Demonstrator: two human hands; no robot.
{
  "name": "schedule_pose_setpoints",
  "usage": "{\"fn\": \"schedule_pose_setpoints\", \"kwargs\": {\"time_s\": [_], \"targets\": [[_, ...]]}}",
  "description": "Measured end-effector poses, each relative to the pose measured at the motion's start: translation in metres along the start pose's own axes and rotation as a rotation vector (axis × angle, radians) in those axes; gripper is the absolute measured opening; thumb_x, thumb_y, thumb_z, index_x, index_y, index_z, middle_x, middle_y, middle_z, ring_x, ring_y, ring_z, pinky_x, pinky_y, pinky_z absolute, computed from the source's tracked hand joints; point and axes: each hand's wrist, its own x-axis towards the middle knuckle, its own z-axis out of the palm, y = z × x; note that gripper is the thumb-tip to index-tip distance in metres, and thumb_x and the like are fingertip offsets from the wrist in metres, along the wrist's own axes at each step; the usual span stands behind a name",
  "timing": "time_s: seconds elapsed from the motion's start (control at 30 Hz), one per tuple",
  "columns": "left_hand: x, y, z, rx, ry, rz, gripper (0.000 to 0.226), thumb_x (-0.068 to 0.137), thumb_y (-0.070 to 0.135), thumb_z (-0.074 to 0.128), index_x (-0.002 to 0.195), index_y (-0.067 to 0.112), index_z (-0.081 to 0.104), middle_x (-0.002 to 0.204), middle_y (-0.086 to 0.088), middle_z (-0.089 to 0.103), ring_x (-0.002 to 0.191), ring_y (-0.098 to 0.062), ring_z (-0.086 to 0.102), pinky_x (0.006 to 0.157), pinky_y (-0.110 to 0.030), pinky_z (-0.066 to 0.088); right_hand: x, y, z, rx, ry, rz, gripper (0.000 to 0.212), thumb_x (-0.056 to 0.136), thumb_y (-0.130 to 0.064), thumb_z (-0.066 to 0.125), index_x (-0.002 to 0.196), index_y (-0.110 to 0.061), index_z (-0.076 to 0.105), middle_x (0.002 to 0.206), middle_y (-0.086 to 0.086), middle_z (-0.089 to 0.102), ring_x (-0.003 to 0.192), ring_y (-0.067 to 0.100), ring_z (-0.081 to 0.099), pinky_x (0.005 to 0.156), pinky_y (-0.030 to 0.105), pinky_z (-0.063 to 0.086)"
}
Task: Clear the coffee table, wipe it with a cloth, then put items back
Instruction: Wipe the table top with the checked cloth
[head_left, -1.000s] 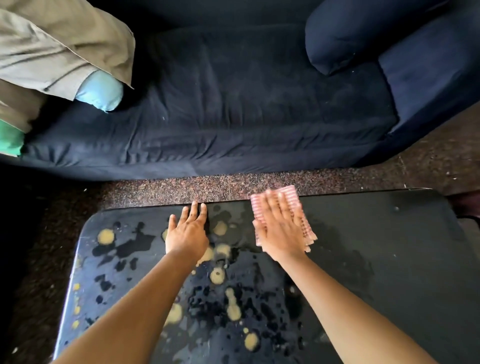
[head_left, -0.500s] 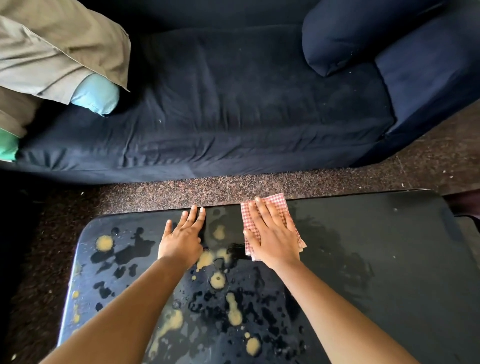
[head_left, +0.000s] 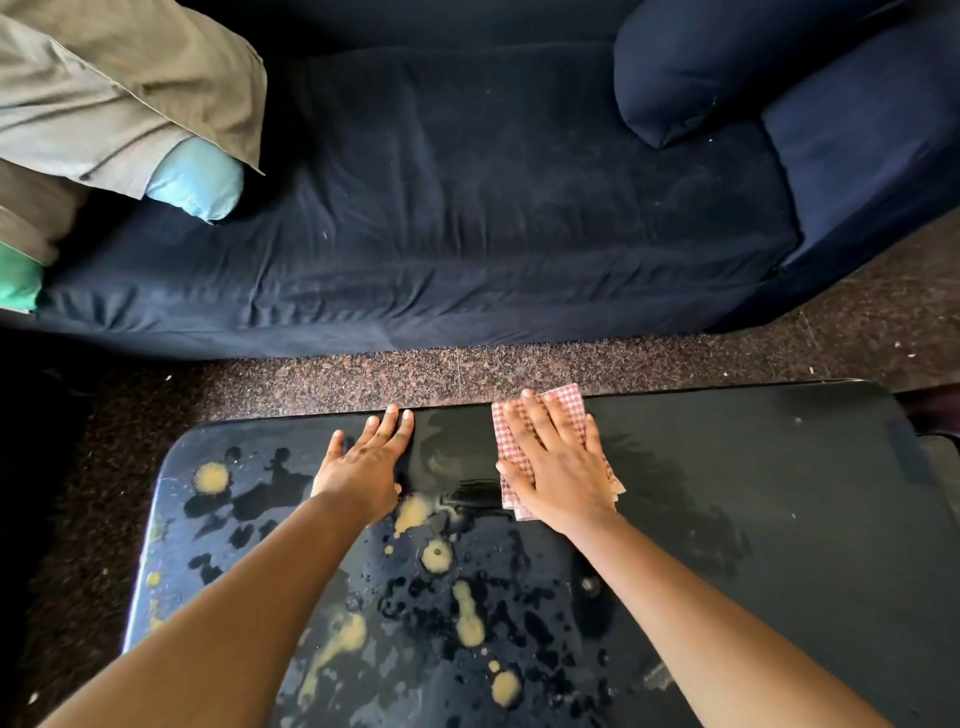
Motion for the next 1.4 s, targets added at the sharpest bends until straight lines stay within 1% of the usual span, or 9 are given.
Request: {"fn": "schedule_pose_setpoints", "kwargs": {"time_s": [0.17, 0.3, 0.43, 0.53, 0.67, 0.87, 1.0, 1.13, 1.4], "targets": [[0.0, 0.0, -0.001, 0.049, -0.036, 0.003, 0.09, 0.094, 0.02, 0.053, 0.149, 0.027, -0.018, 0.157, 0.006, -0.022, 0.147, -0.015, -0.012, 0.117, -0.045, -0.003, 0.013, -0.06, 0.005, 0.032, 0.028, 0.001, 0.067, 0.093, -0.062, 0.004, 0.147, -0.029, -0.02, 0.154, -0.002, -0.027, 0.142, 0.022, -0.024, 0.113, 0.056, -0.01], [0.0, 0.001, -0.002, 0.112, -0.052, 0.005, 0.089, 0.096, 0.024, 0.05, 0.148, 0.024, -0.022, 0.156, 0.004, -0.025, 0.147, -0.016, -0.013, 0.117, -0.047, -0.003, 0.008, -0.039, 0.009, -0.011, -0.021, -0.121, 0.066, 0.093, -0.063, 0.002, 0.148, -0.031, -0.017, 0.156, -0.004, -0.023, 0.143, 0.018, -0.024, 0.115, 0.058, -0.001], [0.001, 0.002, -0.002, 0.138, -0.058, 0.005, 0.088, 0.097, 0.025, 0.05, 0.148, 0.023, -0.023, 0.156, 0.003, -0.025, 0.147, -0.017, -0.013, 0.117, -0.048, -0.002, -0.025, 0.013, 0.019, -0.056, 0.092, -0.045, 0.065, 0.095, -0.06, 0.012, 0.151, -0.027, 0.008, 0.159, -0.001, 0.006, 0.147, 0.02, 0.005, 0.11, 0.062, 0.023], [0.002, 0.001, -0.002, 0.141, -0.062, 0.011, 0.088, 0.097, 0.025, 0.049, 0.148, 0.024, -0.022, 0.157, 0.003, -0.025, 0.147, -0.017, -0.013, 0.117, -0.048, -0.002, -0.026, -0.011, 0.027, 0.011, 0.13, 0.036, 0.066, 0.095, -0.058, 0.018, 0.151, -0.025, 0.002, 0.159, 0.0, 0.004, 0.147, 0.021, 0.003, 0.112, 0.061, 0.009], [0.002, 0.0, -0.001, 0.141, -0.062, 0.011, 0.088, 0.097, 0.024, 0.05, 0.147, 0.025, -0.022, 0.156, 0.004, -0.025, 0.146, -0.016, -0.013, 0.116, -0.048, -0.004, -0.006, -0.072, 0.026, 0.028, 0.084, -0.123, 0.066, 0.095, -0.058, 0.02, 0.15, -0.026, -0.001, 0.158, -0.002, -0.006, 0.145, 0.019, -0.007, 0.112, 0.06, -0.001], [0.002, 0.0, -0.004, 0.174, -0.066, 0.013, 0.089, 0.097, 0.029, 0.051, 0.148, 0.025, -0.022, 0.157, 0.003, -0.025, 0.147, -0.016, -0.012, 0.117, -0.048, -0.002, -0.044, -0.019, 0.034, -0.023, 0.155, -0.045, 0.065, 0.093, -0.057, 0.026, 0.15, -0.026, 0.02, 0.158, -0.003, 0.014, 0.145, 0.019, 0.015, 0.109, 0.061, 0.026], [0.004, -0.002, 0.0, 0.17, -0.07, 0.016, 0.09, 0.096, 0.029, 0.052, 0.148, 0.026, -0.023, 0.156, 0.004, -0.025, 0.147, -0.016, -0.013, 0.117, -0.048, -0.003, -0.05, -0.037, 0.04, 0.006, 0.169, 0.047, 0.068, 0.092, -0.057, 0.03, 0.15, -0.023, 0.019, 0.158, 0.001, 0.017, 0.144, 0.025, 0.018, 0.109, 0.062, 0.017], [0.005, -0.002, 0.0, 0.198, -0.069, 0.02, 0.09, 0.097, 0.03, 0.051, 0.148, 0.025, -0.022, 0.157, 0.004, -0.024, 0.147, -0.016, -0.012, 0.116, -0.049, -0.002, -0.026, -0.088, 0.036, 0.032, 0.122, -0.106, 0.066, 0.092, -0.057, 0.03, 0.149, -0.025, 0.02, 0.158, -0.001, 0.015, 0.145, 0.022, 0.015, 0.111, 0.061, 0.015], [0.004, -0.002, -0.001, 0.207, -0.076, 0.005, 0.089, 0.097, 0.03, 0.05, 0.148, 0.025, -0.022, 0.157, 0.003, -0.024, 0.147, -0.016, -0.012, 0.116, -0.049, -0.002, -0.091, -0.018, 0.044, -0.02, 0.117, -0.072, 0.068, 0.09, -0.058, 0.032, 0.15, -0.028, 0.021, 0.158, -0.005, 0.016, 0.145, 0.018, 0.018, 0.109, 0.061, 0.027]]}}
